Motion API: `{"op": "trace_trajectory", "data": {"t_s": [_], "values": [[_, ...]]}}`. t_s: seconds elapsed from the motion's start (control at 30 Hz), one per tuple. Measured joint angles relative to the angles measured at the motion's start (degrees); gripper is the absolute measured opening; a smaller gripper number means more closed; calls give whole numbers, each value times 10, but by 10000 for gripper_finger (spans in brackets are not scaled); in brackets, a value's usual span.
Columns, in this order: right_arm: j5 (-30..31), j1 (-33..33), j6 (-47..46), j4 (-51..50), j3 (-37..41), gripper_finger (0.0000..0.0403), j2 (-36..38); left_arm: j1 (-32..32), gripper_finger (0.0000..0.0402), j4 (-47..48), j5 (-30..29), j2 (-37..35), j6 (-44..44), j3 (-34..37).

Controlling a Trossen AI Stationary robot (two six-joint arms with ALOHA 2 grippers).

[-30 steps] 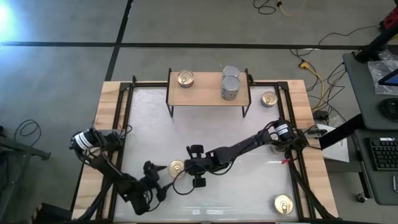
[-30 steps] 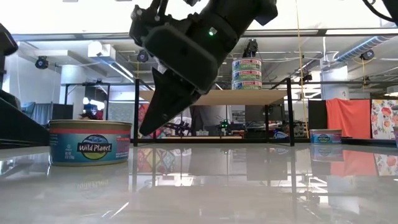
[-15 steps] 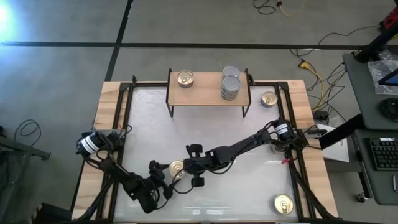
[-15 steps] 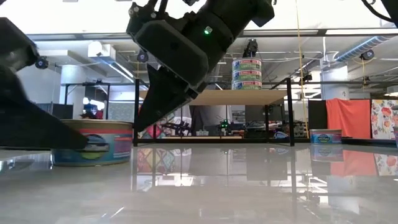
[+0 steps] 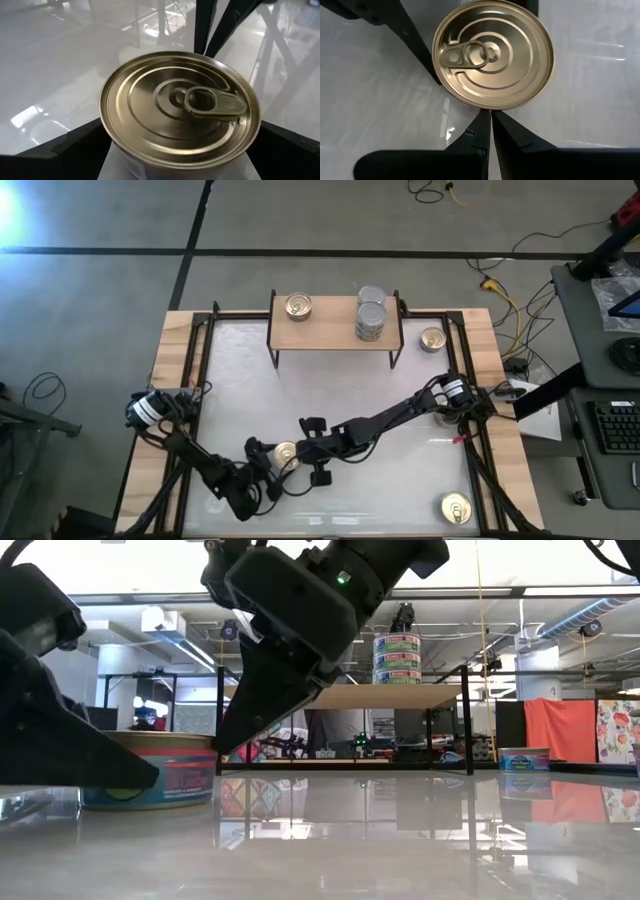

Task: Stack canned seafood by type on shelf
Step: Put the left blue-pink tuna can on the shelf aligned with the other blue-pink tuna can on the shelf

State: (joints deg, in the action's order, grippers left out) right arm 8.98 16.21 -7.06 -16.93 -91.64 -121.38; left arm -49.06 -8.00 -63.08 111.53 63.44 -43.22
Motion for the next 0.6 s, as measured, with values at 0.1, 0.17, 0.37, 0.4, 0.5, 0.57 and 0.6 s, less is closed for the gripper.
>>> {"op": "trace_trajectory", "data": {"t_s": [0.1,0.17,0.37,0.4,0.5,0.57,0.6], "values": [[-9,0,0,-2,0,13,0,9,396,-5,17,0,-33,0],[-9,0,-6,-4,0,13,0,16,396,-7,27,0,-53,0],[-8,0,-21,-14,0,13,0,26,396,-17,37,-1,-91,0],[-8,0,-21,-14,0,13,0,26,396,-18,37,-1,-93,0],[-8,-1,-21,-14,0,13,0,26,396,-18,40,-1,-98,0],[-8,-1,-21,-14,0,13,0,27,396,-19,40,-1,-100,0],[-7,-1,-21,-14,0,13,0,28,396,-19,40,-1,-100,0]]}}
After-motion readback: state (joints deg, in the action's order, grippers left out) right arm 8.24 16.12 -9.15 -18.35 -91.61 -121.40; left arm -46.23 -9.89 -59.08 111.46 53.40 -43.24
